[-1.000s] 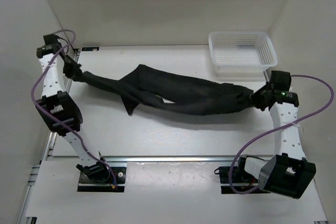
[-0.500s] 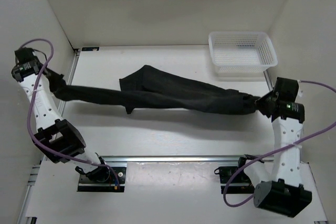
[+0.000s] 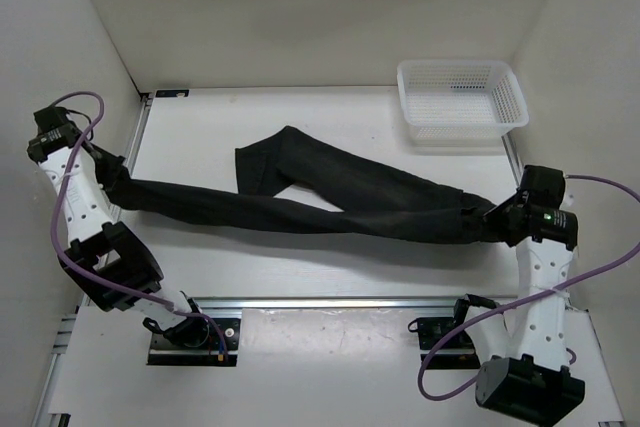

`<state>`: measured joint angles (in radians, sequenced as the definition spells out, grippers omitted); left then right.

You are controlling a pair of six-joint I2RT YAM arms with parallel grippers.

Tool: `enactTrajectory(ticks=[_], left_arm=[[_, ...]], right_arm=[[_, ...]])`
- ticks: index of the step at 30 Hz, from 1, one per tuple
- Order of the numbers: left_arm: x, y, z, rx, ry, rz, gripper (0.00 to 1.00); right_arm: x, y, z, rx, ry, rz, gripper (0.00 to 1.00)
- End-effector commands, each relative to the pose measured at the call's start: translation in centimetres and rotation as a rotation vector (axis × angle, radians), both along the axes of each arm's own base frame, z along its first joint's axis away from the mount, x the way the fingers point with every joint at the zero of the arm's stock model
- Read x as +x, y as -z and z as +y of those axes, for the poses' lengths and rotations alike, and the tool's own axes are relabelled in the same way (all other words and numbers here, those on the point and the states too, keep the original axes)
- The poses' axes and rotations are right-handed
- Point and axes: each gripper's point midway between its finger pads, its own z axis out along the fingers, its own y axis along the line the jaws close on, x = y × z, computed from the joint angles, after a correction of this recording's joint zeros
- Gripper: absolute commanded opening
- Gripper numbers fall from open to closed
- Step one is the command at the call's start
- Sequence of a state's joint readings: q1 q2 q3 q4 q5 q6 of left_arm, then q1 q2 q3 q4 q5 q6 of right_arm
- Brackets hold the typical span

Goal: Fold and stack the trousers
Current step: Flatten the trousers out

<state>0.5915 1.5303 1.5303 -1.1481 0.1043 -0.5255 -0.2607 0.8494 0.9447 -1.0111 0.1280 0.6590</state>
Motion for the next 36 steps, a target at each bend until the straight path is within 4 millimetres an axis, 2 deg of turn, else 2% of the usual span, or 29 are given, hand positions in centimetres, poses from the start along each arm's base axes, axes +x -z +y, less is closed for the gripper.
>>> enactTrajectory(ticks=[1,4,5,6,7,8,9,10,12,13,15,17,18,19,20,21,22,23,24,25,26,27,28,29,30,32,33,35,36], left_arm=[[0.6,-3.3,1.9,0.114,-0.020,-0.075,0.10],[-0.3,-4.5,2.6,0.172,-0.074,-0.071,0.10],[-1.2,-3.8,2.8,0.186,-0.091,-0.034,0.10],[-1.5,-4.2,2.9,0.203,-0.099,-0.039,0.10],[-1.7,-3.7,2.9,0.198,-0.111,-0.024,0.16],[-1.7,-3.7,2.9,0.198,-0.111,-0.024,0.31],[-1.7,-3.3,2.6,0.182,-0.091,-0.020,0.83],[-1.3,-3.4,2.5,0.176,-0.083,-0.038,1.00],[-0.4,-3.6,1.4,0.150,-0.010,-0.072,1.00],[0.3,-4.2,0.8,0.153,0.027,-0.100,1.00],[2.1,-5.5,-1.7,0.155,0.159,-0.158,1.00],[3.9,-6.0,-3.9,0.146,0.270,-0.209,0.91],[4.9,-6.2,-6.2,0.158,0.373,-0.230,0.84],[5.7,-6.1,-7.5,0.162,0.422,-0.236,0.73],[6.8,-5.5,-8.7,0.158,0.471,-0.230,0.59],[7.5,-4.9,-9.9,0.152,0.523,-0.216,0.33],[8.5,-4.7,-12.4,0.139,0.593,-0.211,0.24],[9.7,-2.3,-13.3,0.114,0.623,-0.143,0.23],[10.3,-1.2,-14.5,0.106,0.654,-0.110,0.23],[11.3,-1.2,-16.9,0.139,0.723,-0.094,0.29],[11.1,0.0,-18.1,0.135,0.756,-0.036,0.35],[11.7,2.8,-19.3,0.128,0.788,0.051,0.44],[12.3,2.9,-21.7,0.175,0.852,0.065,0.62],[12.2,5.1,-22.7,0.183,0.881,0.139,0.76],[12.5,5.7,-23.7,0.209,0.903,0.156,0.87],[12.7,6.6,-26.4,0.246,0.944,0.177,0.97],[12.8,8.2,-27.1,0.250,0.962,0.212,0.97],[13.4,9.2,-28.1,0.291,0.955,0.230,0.90],[13.7,10.5,-28.1,0.292,0.943,0.258,0.71]], right_arm=[[1.7,-3.6,-1.3,-0.063,0.030,-0.108,0.00],[0.5,-4.4,-0.6,-0.043,0.015,-0.107,0.02],[-0.1,-4.3,-0.4,-0.046,0.006,-0.096,0.05],[-1.7,-3.8,0.0,-0.033,0.006,-0.048,0.15],[-2.6,-3.0,0.2,-0.029,0.010,-0.013,0.21],[-3.4,-2.7,0.4,-0.034,0.016,-0.009,0.35],[-3.9,-2.3,0.5,-0.036,0.026,0.001,0.50],[-4.3,-2.0,0.6,-0.028,0.035,0.009,0.79],[-4.5,-1.8,0.5,-0.032,0.052,0.008,0.87],[-3.9,-2.5,0.3,-0.037,0.052,-0.015,0.89],[-2.6,-4.2,-0.2,-0.055,0.058,-0.065,0.89],[-0.2,-6.2,-0.1,-0.065,0.007,-0.153,0.81],[0.7,-6.5,0.1,-0.053,-0.008,-0.178,0.72],[1.7,-7.3,0.2,-0.048,-0.034,-0.210,0.55],[3.6,-7.7,0.6,-0.032,-0.072,-0.247,0.17],[4.5,-7.7,1.3,-0.006,-0.118,-0.260,0.03],[5.8,-7.2,2.4,0.060,-0.169,-0.251,0.00],[6.7,-6.7,2.9,0.081,-0.196,-0.252,0.00],[7.3,-6.3,3.0,0.095,-0.203,-0.240,0.00],[7.9,-4.8,3.4,0.114,-0.226,-0.193,0.00],[7.9,-3.8,3.4,0.117,-0.233,-0.159,0.00],[8.3,-3.4,3.7,0.128,-0.247,-0.150,0.03],[8.4,-1.9,3.9,0.148,-0.257,-0.101,0.05],[8.5,-1.2,3.8,0.154,-0.255,-0.083,0.11],[8.6,-0.9,3.8,0.153,-0.262,-0.071,0.14],[8.4,0.1,4.0,0.167,-0.265,-0.051,0.18],[8.3,0.7,4.2,0.177,-0.269,-0.046,0.21],[8.3,1.0,4.2,0.178,-0.269,-0.043,0.22],[8.3,1.0,4.2,0.178,-0.269,-0.043,0.22]])
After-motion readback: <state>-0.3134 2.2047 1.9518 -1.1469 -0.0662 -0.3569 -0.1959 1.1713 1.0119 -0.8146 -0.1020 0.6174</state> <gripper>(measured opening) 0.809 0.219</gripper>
